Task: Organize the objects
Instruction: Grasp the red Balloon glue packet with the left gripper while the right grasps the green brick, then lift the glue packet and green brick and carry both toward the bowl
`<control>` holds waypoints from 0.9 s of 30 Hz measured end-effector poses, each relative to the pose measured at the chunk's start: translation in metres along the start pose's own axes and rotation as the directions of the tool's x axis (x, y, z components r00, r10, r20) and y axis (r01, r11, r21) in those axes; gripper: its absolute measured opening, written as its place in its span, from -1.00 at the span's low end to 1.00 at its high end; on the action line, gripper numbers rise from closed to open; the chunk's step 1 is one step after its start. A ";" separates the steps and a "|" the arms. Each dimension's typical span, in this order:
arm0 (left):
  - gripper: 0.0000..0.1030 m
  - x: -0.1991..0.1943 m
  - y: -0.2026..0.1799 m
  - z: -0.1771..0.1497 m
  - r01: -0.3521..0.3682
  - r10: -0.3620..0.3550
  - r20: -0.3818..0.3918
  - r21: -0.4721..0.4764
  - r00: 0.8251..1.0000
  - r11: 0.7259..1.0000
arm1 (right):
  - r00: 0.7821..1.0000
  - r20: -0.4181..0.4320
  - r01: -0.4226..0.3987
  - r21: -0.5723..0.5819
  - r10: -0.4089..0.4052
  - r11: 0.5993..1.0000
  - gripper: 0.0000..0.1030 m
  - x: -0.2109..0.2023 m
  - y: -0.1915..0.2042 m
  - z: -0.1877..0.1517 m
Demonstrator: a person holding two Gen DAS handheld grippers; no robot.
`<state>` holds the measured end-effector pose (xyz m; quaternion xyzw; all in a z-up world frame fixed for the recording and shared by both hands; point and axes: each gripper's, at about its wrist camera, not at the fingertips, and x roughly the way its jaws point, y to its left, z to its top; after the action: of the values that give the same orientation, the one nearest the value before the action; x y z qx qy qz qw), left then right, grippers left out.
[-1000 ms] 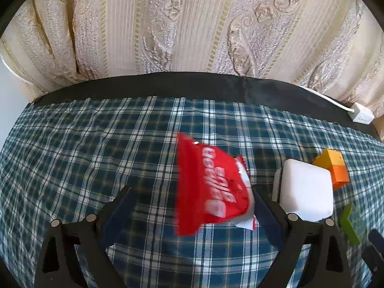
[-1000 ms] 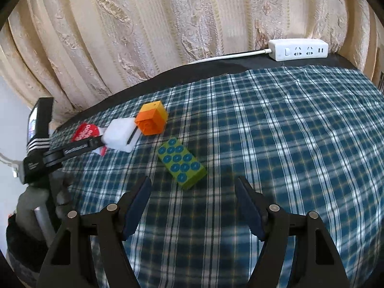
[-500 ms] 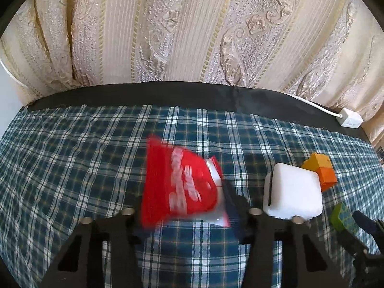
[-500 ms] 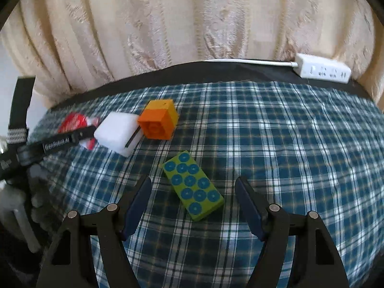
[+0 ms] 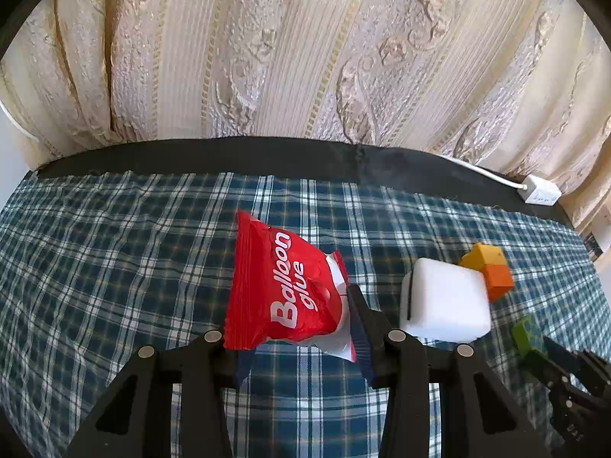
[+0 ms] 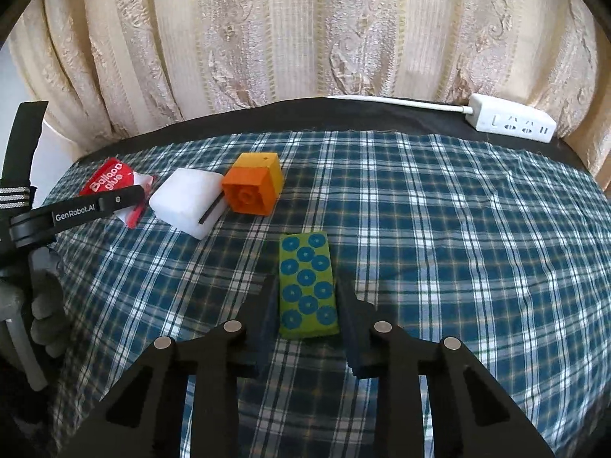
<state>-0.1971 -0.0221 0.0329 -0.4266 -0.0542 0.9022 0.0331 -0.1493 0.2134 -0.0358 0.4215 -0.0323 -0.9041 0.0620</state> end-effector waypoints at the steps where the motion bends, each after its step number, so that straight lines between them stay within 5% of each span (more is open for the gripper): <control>1: -0.12 -0.001 0.000 0.000 0.001 -0.001 0.003 0.000 1.000 1.000 | 1.000 0.000 -0.003 0.004 0.003 1.000 -0.40 -0.001 -0.001 -0.001; 27: -0.12 -0.035 -0.032 -0.005 0.086 -0.089 0.047 0.063 0.995 0.994 | 0.999 -0.015 0.038 0.044 -0.038 0.998 -0.41 -0.041 -0.001 -0.041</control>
<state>-0.1706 0.0061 0.0603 -0.4002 -0.0459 0.9114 0.0843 -0.0921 0.2198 -0.0308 0.4296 -0.0440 -0.9012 0.0357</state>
